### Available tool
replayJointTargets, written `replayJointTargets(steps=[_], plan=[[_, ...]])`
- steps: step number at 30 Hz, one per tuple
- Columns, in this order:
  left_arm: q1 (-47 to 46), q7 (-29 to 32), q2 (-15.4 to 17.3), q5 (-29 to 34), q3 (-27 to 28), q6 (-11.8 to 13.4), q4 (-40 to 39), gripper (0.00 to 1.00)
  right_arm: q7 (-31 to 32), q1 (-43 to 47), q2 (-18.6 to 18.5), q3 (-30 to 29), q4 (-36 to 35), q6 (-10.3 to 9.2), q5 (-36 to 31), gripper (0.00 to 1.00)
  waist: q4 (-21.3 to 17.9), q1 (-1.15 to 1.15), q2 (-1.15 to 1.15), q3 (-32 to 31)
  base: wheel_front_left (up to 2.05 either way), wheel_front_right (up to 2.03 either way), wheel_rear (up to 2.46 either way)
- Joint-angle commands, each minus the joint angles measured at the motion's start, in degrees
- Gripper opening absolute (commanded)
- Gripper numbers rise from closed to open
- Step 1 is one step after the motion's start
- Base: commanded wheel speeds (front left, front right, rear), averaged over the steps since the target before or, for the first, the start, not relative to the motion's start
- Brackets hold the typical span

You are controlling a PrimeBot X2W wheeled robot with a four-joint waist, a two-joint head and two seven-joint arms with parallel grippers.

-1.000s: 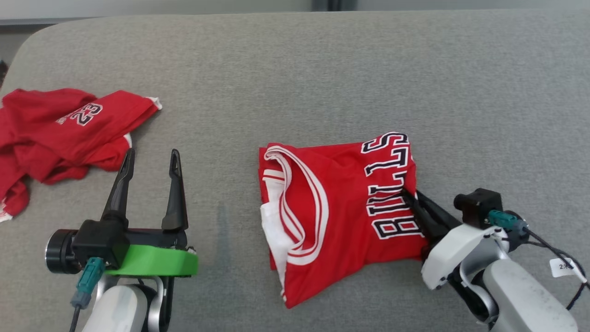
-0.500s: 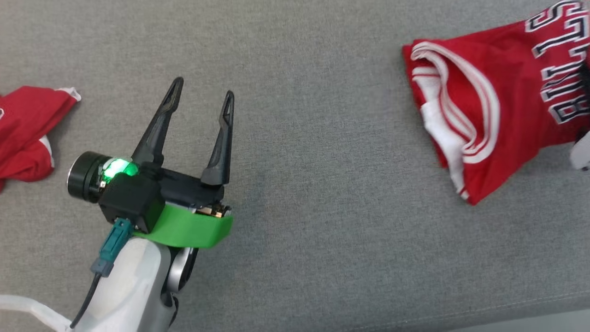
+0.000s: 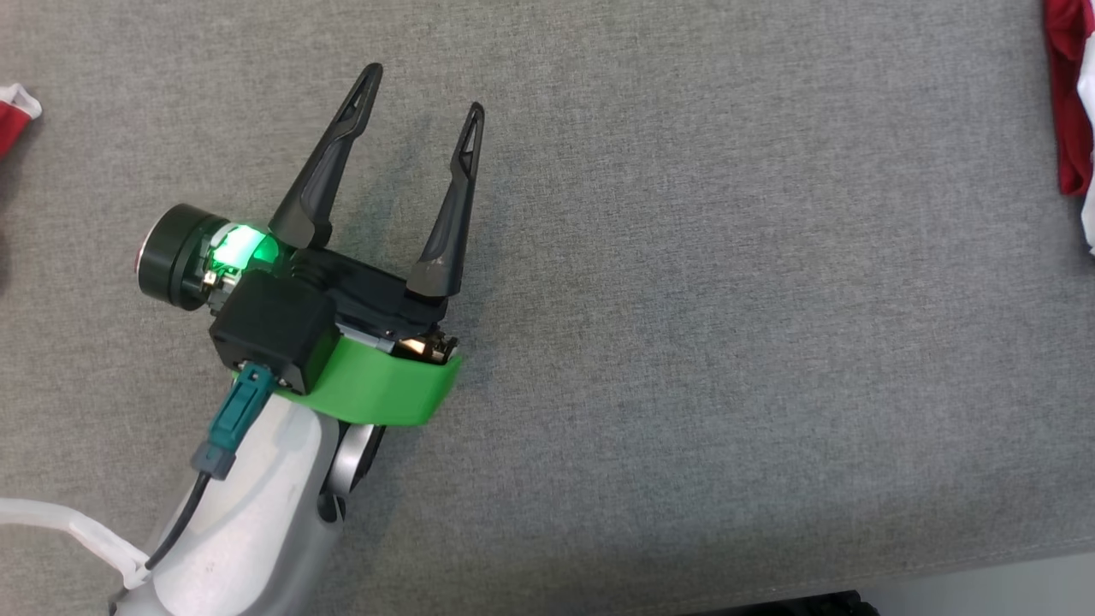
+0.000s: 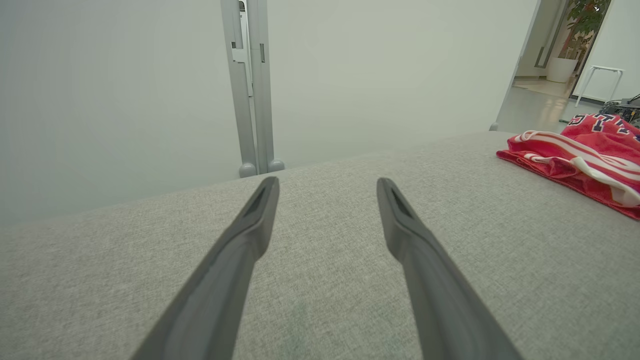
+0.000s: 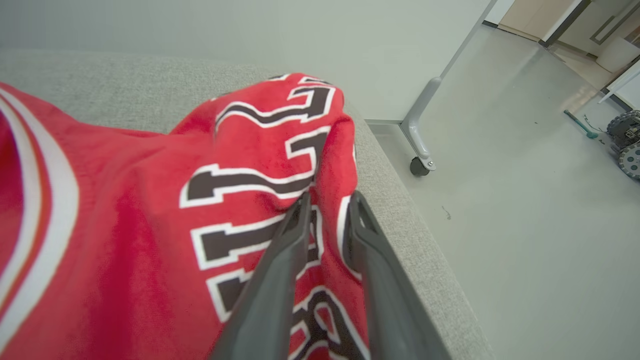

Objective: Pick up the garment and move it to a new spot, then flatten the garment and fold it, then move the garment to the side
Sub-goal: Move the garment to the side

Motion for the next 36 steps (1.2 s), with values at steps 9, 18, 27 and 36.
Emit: replayJointTargets(steps=[9, 18, 27, 36], plan=[[4.8, -0.8, 0.8, -1.9, 1.6, 1.8, 3.4, 1.0, -6.6, 6.6, 6.7, -2.9, -1.5, -0.08, -2.5, 1.0, -3.1, -0.01, 0.0, -7.5, 0.0, 0.0, 0.0], [13.6, -0.9, 2.1, -4.9, 5.0, 5.4, 5.8, 1.0, -8.1, 20.4, 16.7, -2.5, -16.4, -0.08, -3.9, 1.0, -5.6, -0.01, 0.0, -16.9, 0.0, 0.0, 0.0], [21.2, -1.4, 1.5, -7.8, 7.7, 8.2, 7.9, 1.0, -6.5, 32.9, 27.1, 1.9, -32.0, -0.08, -7.4, 1.0, -4.4, -0.01, 0.0, -24.4, 0.0, 0.0, 0.0], [26.1, -1.8, 0.9, -9.4, 10.3, 9.7, 9.9, 1.0, -2.0, 40.3, 33.0, 3.8, -41.3, -0.06, -10.2, 1.0, 1.7, -0.01, 0.0, -29.9, 0.0, 0.0, 0.0]])
